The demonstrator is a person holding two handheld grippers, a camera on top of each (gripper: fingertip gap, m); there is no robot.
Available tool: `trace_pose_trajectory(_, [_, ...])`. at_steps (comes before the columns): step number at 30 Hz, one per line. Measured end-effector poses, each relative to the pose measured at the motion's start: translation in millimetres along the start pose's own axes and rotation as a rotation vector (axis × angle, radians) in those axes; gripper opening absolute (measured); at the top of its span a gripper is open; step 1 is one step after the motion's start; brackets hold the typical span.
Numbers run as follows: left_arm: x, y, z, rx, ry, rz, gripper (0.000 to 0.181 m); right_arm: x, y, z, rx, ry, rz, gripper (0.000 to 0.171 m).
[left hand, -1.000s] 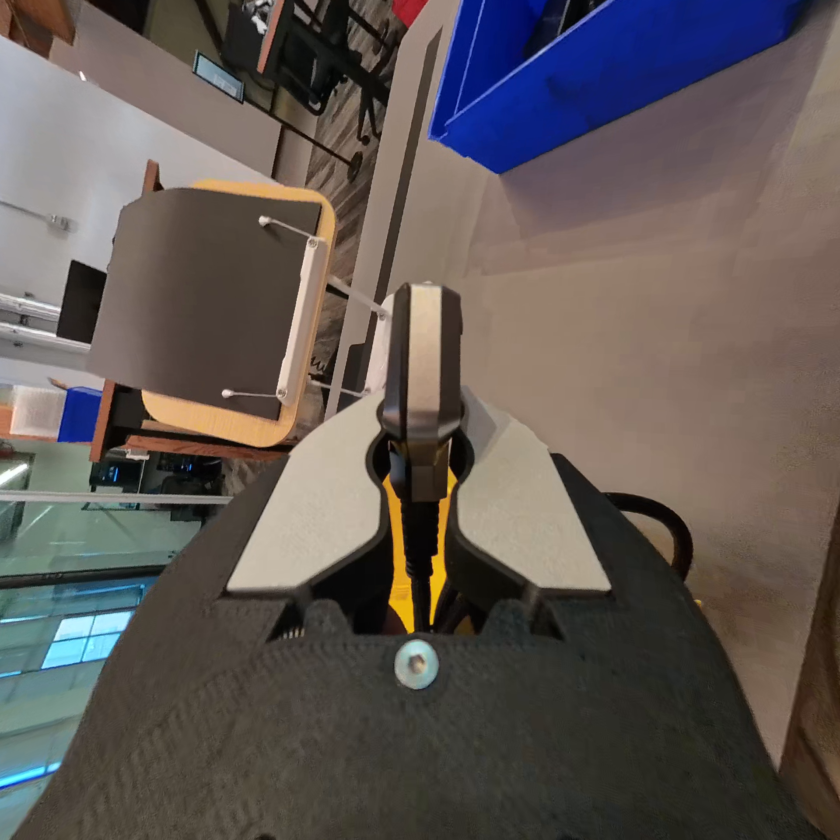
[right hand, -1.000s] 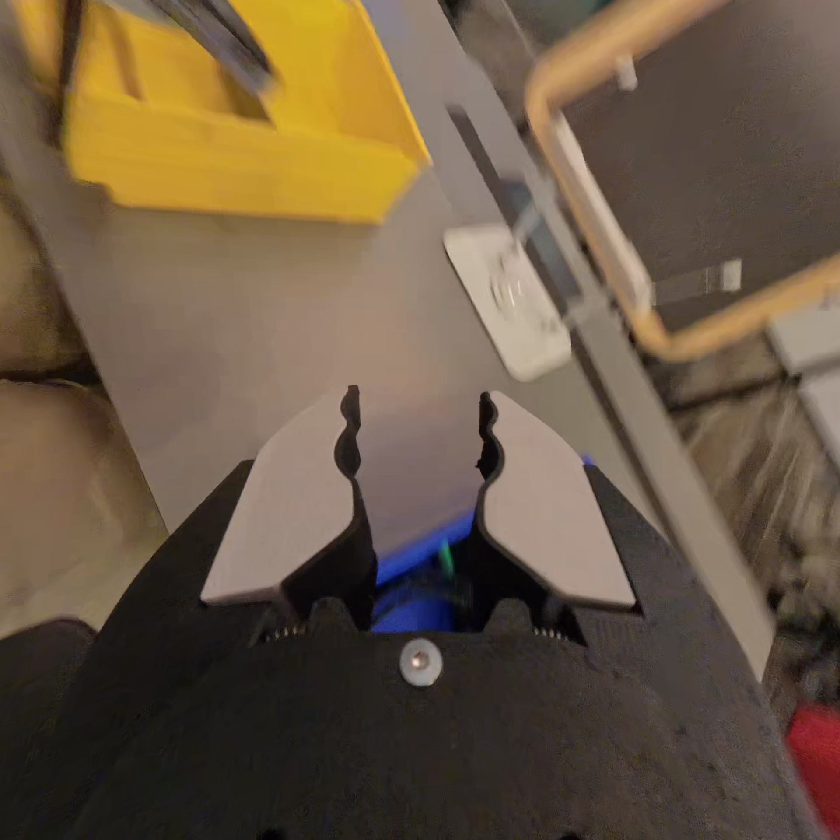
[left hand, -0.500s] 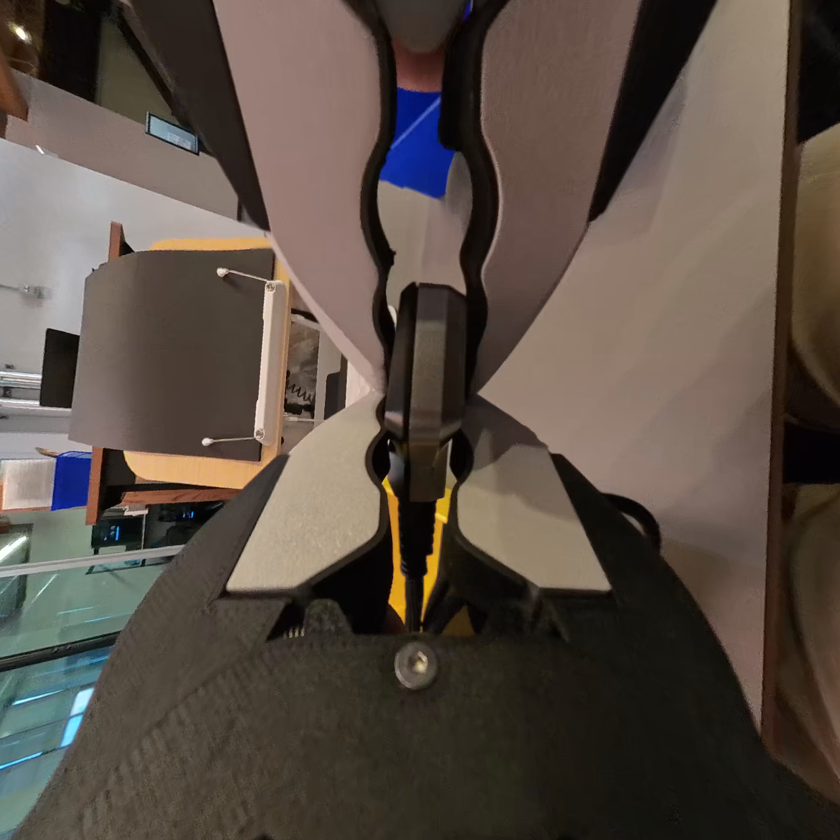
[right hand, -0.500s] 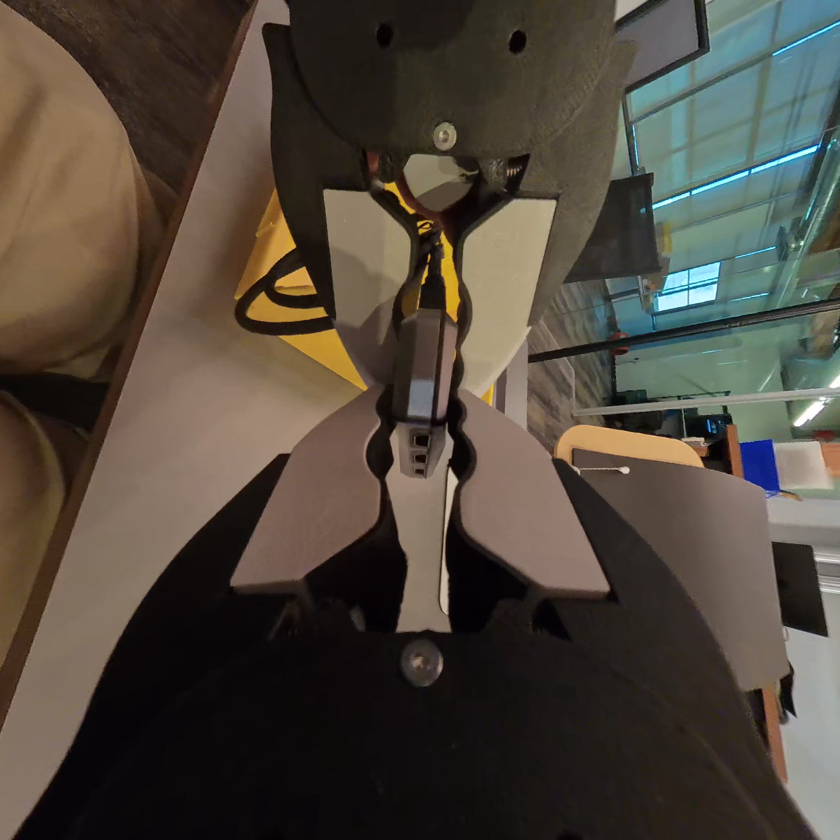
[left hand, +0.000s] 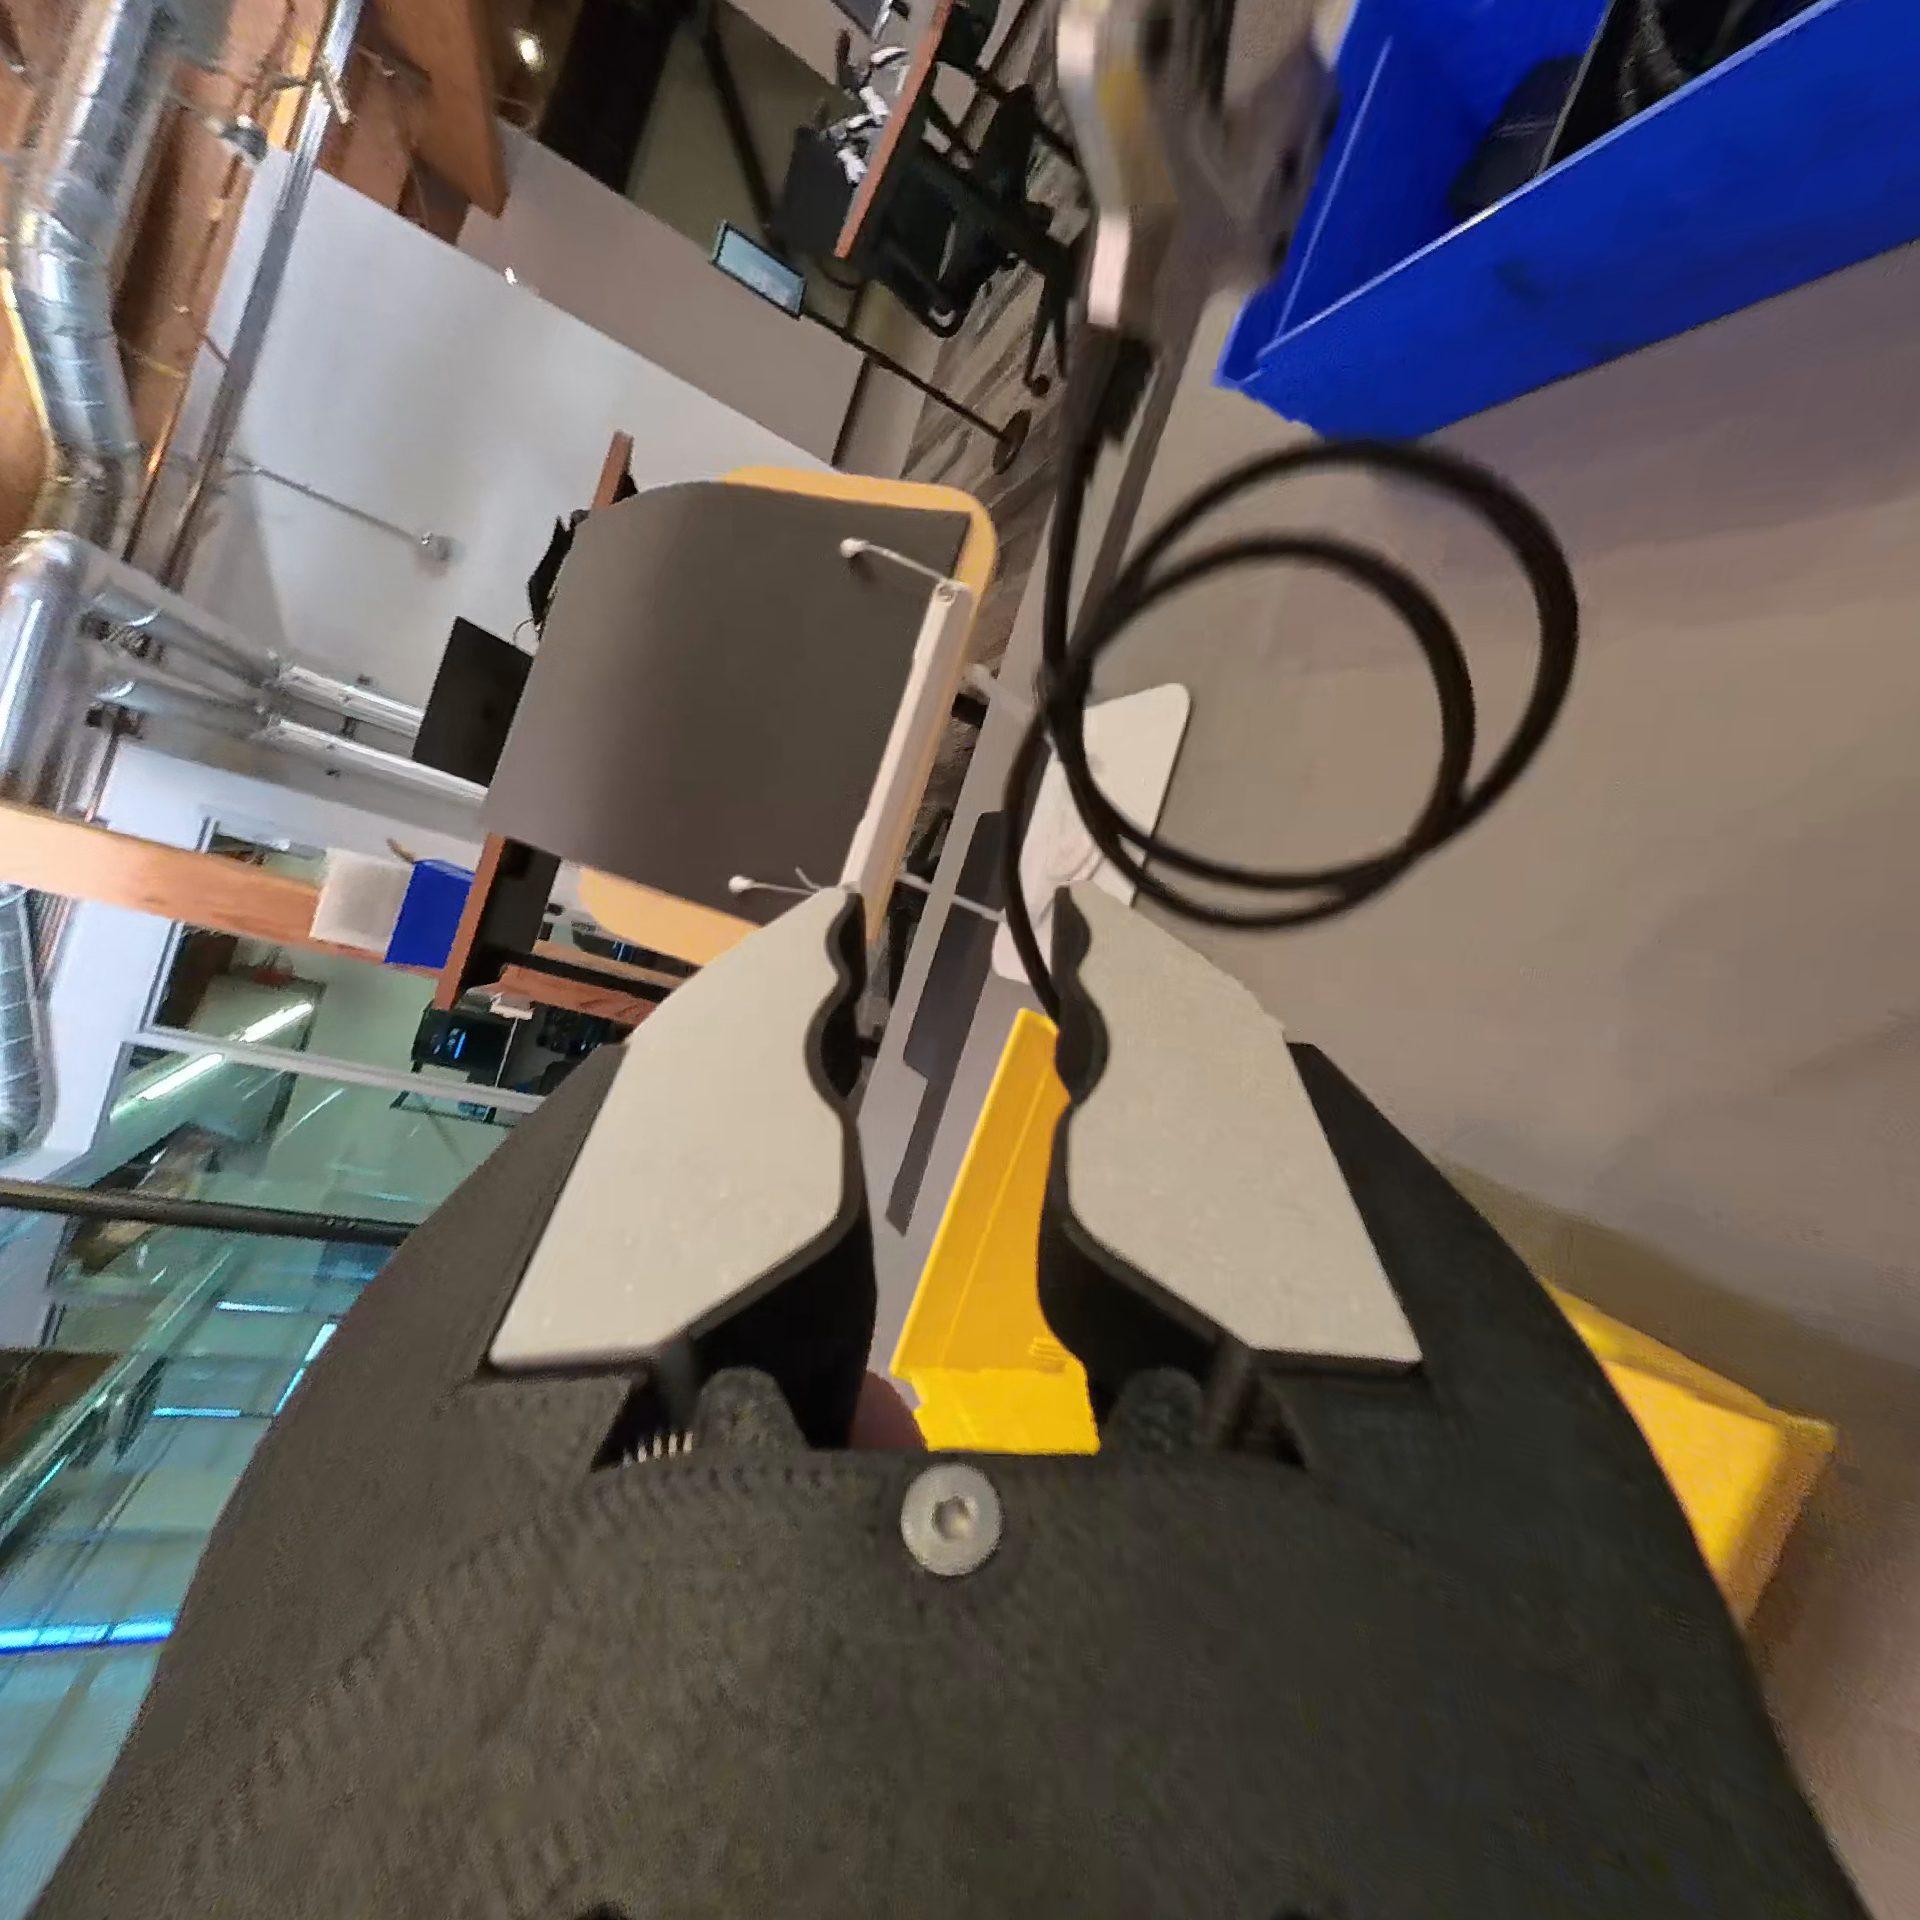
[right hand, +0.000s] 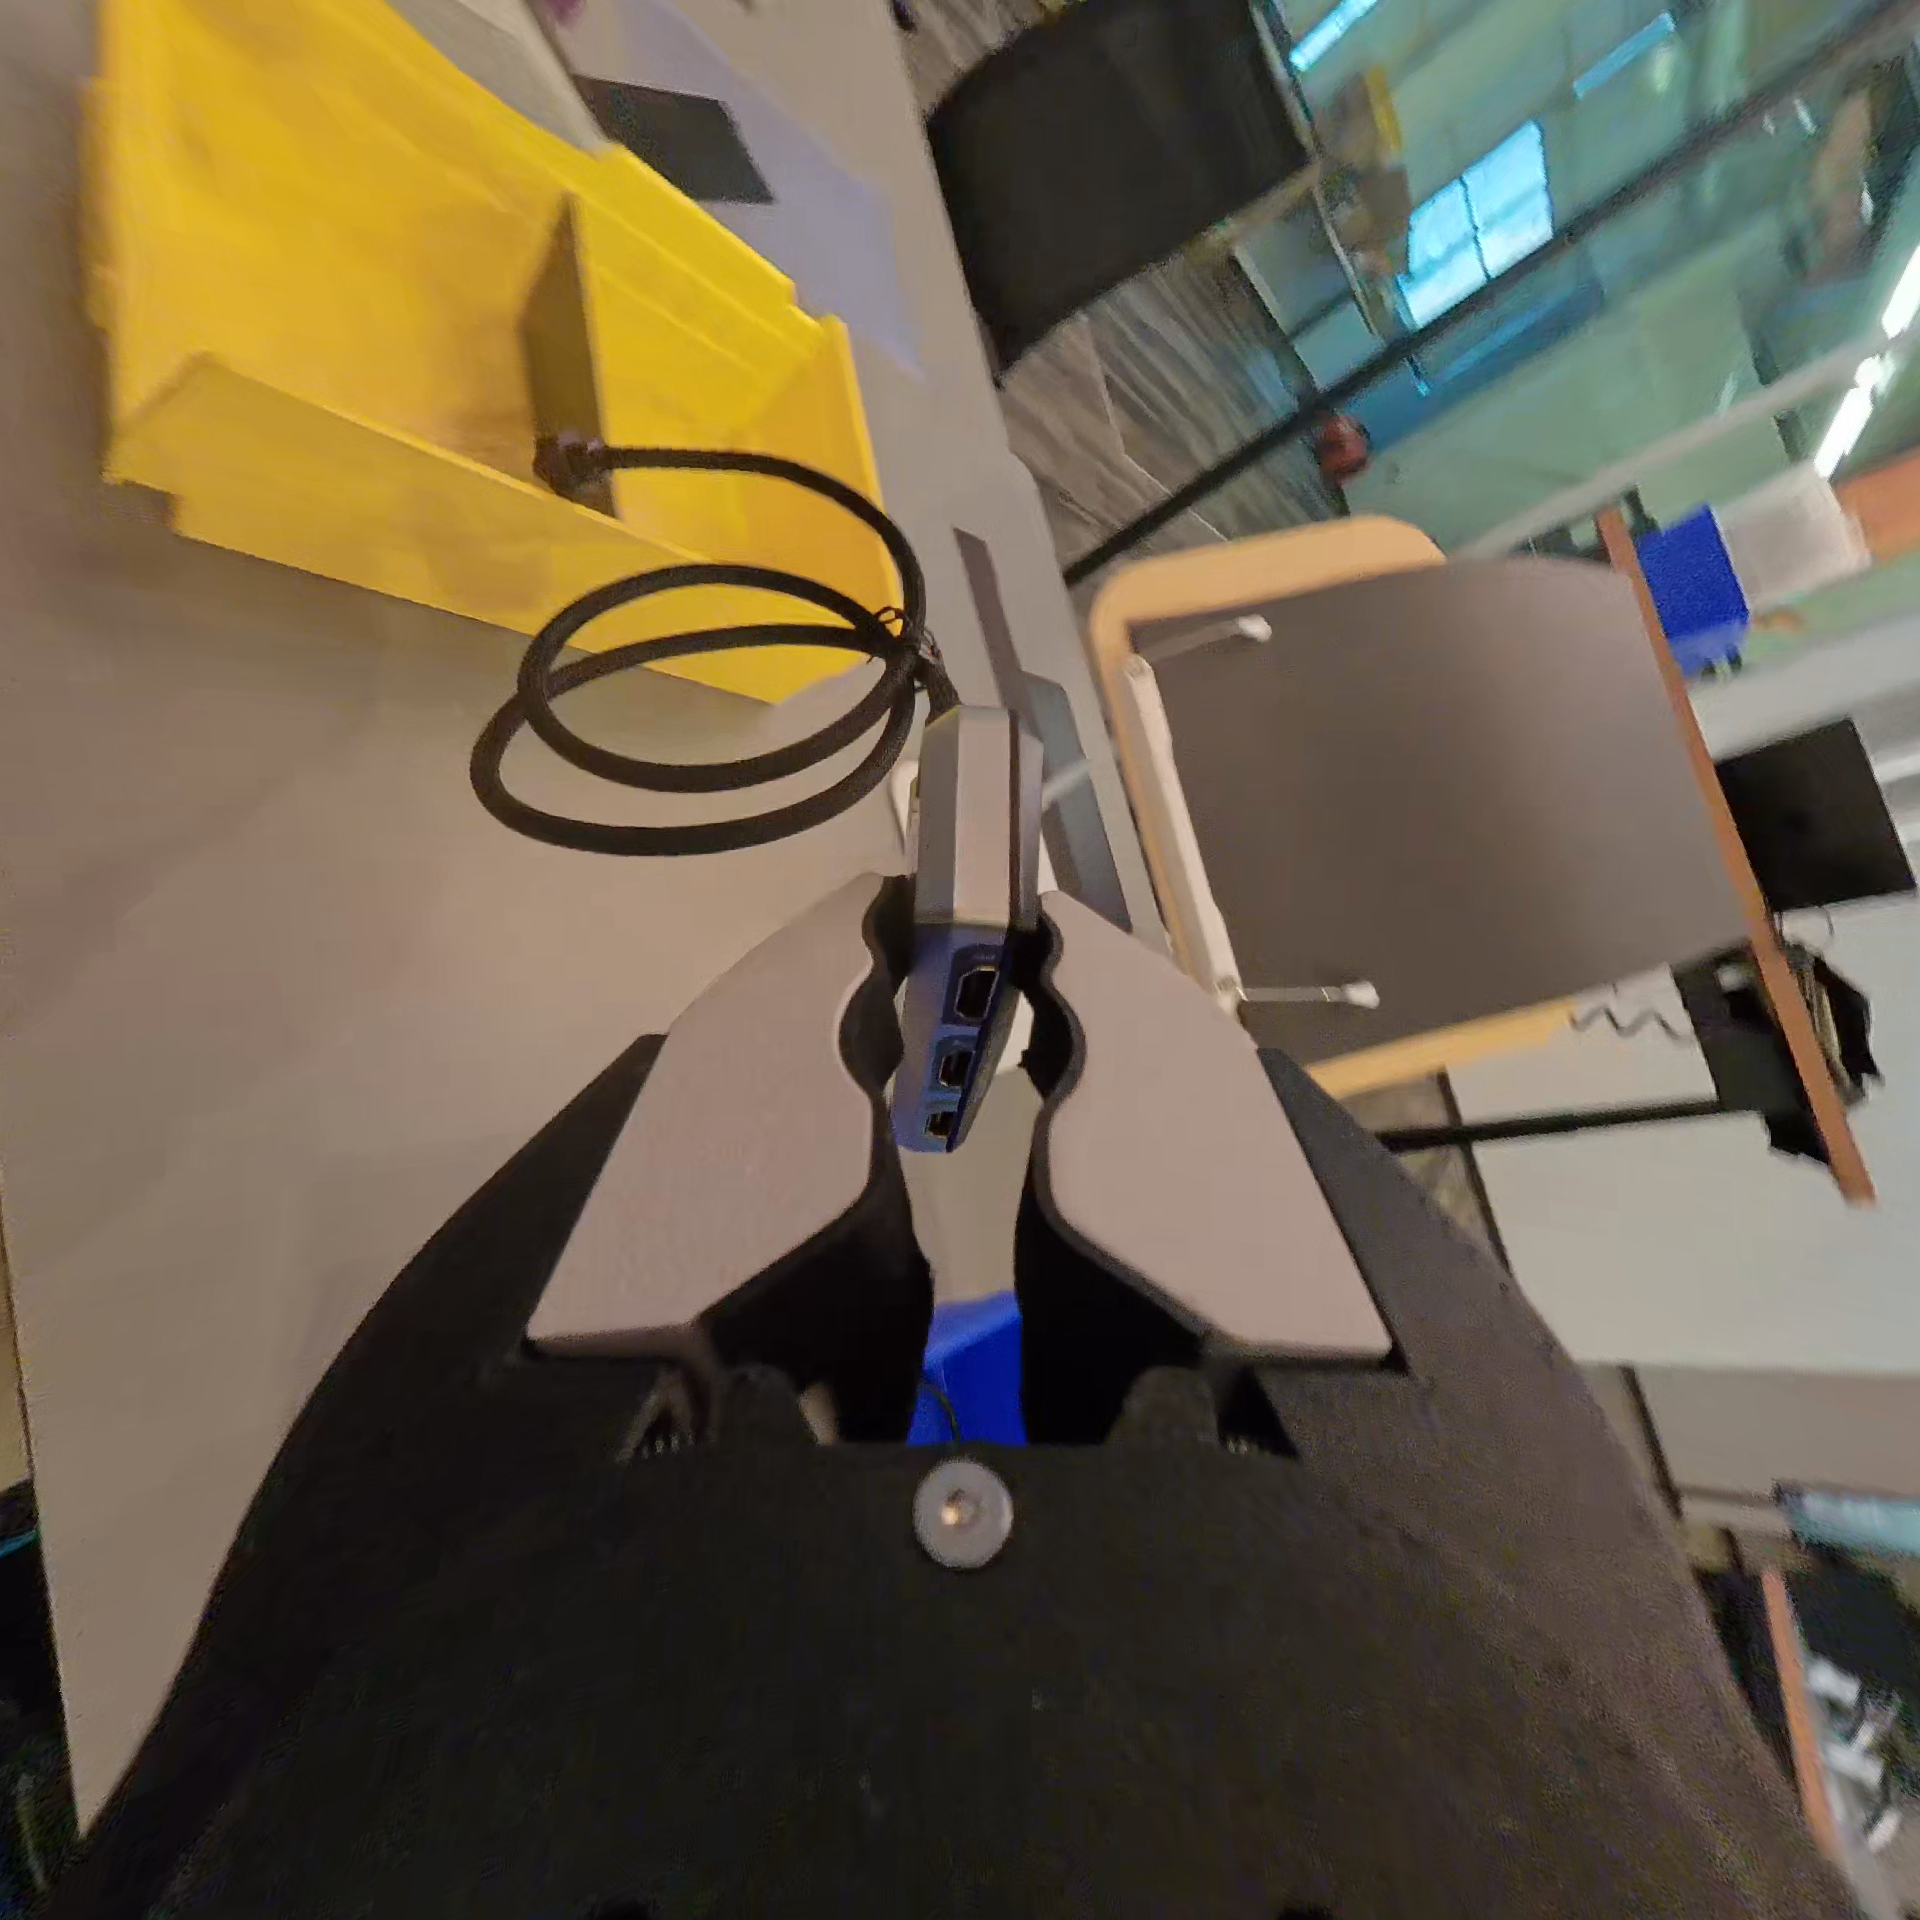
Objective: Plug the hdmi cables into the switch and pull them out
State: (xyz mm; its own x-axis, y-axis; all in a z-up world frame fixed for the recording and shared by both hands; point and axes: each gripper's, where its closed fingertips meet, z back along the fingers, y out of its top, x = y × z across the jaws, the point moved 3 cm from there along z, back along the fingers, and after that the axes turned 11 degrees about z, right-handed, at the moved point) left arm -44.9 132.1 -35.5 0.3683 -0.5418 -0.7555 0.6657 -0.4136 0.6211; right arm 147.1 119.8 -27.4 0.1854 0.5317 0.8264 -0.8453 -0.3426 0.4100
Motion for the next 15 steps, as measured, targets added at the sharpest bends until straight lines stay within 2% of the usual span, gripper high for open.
trace_pose_trajectory(6, [-7.6,-14.9,-3.1,-0.048,0.017,-0.002,0.029,62.1,-68.0,58.1,-0.075,-0.185,-0.228,0.019])
trace_pose_trajectory(9, [-4.7,-21.6,-7.2,-0.075,0.013,-0.016,0.028,82.0,-96.3,80.5,-0.153,-0.259,-0.266,0.019])
trace_pose_trajectory(13, [-0.4,-27.0,-11.9,-0.093,0.001,-0.019,0.027,97.9,-135.2,101.1,-0.333,-0.250,-0.309,0.019])
trace_pose_trajectory(15, [1.1,-28.9,-13.4,-0.099,-0.007,-0.020,0.027,101.7,-150.3,106.1,-0.362,-0.233,-0.357,0.019])
